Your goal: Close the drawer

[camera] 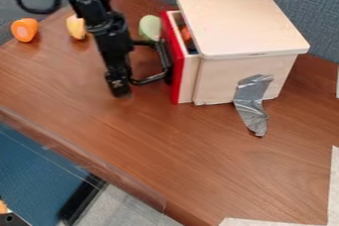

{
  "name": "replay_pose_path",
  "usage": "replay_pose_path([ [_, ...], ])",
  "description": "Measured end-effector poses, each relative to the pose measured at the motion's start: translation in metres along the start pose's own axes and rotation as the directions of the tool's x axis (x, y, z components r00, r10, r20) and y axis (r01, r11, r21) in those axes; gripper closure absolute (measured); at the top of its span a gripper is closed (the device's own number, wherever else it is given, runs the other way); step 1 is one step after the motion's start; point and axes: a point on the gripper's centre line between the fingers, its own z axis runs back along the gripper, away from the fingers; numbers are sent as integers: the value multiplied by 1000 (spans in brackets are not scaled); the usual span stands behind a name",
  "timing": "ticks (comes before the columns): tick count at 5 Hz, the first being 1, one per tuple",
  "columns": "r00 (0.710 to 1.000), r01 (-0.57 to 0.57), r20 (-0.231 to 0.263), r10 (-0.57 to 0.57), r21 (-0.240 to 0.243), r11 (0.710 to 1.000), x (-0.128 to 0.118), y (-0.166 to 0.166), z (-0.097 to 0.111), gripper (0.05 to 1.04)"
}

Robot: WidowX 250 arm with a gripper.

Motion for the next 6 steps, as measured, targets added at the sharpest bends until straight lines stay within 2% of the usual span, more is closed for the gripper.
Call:
replay_pose_path([
  [2, 1000, -3, 16, 3, -2, 1000, 33, -2, -11, 84],
  [4, 1000, -9, 15, 9, -17, 1000, 36, -7, -10, 84],
  [5, 999, -39, 0, 39, -48, 998, 18, -14, 9, 85],
  [6, 996, -90, 26, 90, -32, 995, -4, -8, 49, 85],
])
